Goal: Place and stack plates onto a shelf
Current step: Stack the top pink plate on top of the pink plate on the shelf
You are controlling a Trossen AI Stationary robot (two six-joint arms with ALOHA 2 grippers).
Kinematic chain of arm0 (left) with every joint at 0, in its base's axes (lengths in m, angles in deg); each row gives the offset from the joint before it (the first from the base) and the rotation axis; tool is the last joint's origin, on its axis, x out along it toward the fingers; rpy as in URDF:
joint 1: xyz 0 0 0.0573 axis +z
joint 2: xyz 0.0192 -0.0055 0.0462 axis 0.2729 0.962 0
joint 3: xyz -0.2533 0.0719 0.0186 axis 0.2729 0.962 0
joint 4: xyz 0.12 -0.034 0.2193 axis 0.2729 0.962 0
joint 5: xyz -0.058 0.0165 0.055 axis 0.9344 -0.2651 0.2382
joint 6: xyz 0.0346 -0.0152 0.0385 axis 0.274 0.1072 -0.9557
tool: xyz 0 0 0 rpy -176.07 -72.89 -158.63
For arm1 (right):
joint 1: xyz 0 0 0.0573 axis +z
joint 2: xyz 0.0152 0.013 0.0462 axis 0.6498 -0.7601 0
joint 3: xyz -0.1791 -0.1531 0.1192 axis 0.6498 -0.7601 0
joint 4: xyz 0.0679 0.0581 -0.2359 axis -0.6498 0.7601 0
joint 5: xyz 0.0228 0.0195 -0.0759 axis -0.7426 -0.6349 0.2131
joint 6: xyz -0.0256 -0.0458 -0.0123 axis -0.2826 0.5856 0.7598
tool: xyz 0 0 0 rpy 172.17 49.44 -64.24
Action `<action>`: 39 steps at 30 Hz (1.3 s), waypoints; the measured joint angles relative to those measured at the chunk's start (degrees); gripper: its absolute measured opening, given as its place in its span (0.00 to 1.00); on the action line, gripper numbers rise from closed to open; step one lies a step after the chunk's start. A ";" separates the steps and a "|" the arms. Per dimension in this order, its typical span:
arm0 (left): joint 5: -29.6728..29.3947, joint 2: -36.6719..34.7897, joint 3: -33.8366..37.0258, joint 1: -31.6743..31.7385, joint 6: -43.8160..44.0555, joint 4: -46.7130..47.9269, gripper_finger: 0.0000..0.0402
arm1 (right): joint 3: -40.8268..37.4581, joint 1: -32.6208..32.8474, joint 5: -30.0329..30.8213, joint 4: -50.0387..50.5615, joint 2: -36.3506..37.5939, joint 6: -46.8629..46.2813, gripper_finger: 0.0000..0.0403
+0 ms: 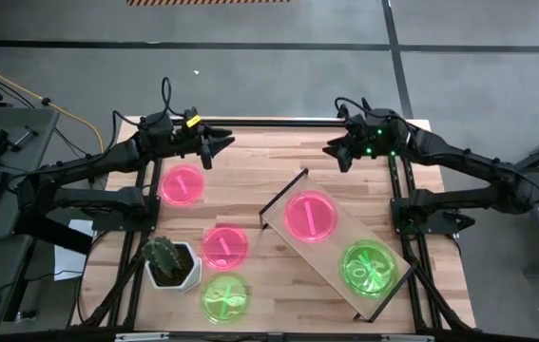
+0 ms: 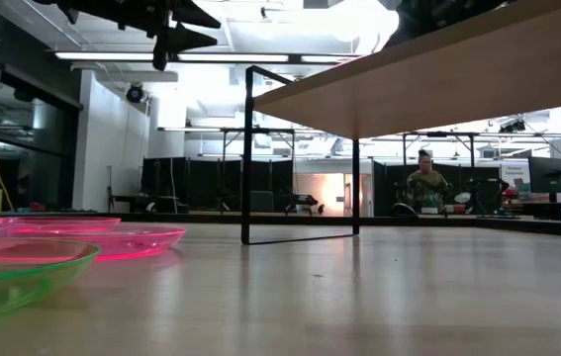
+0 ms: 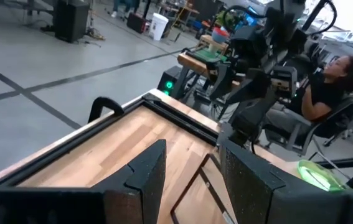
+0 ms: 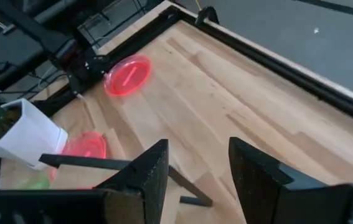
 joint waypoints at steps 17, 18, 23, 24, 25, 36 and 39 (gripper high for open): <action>3.79 3.68 -3.93 1.34 -6.82 3.59 0.35 | 0.00 -4.11 -1.64 0.51 0.00 3.78 0.37; 4.39 4.05 -4.22 1.85 -6.85 4.07 0.35 | 0.00 -4.18 -1.70 0.54 0.00 3.76 0.37; 4.74 7.38 -7.77 3.73 -8.40 8.75 0.35 | 0.00 -4.59 -1.74 0.88 0.00 3.97 0.37; 4.80 8.13 -8.68 4.08 -9.17 9.92 0.35 | 0.00 -4.59 -1.74 1.02 0.00 3.97 0.37; 4.87 9.00 -9.76 4.42 -10.02 11.02 0.35 | 0.00 -4.59 -1.74 1.27 0.00 3.97 0.37; 1.82 24.95 -24.81 10.84 -21.76 50.61 0.35 | -0.02 -4.59 -1.76 2.27 0.00 3.33 0.37; -2.31 28.75 -24.79 12.38 -28.34 59.95 0.35 | -0.02 -4.59 -1.76 2.25 -0.02 3.49 0.37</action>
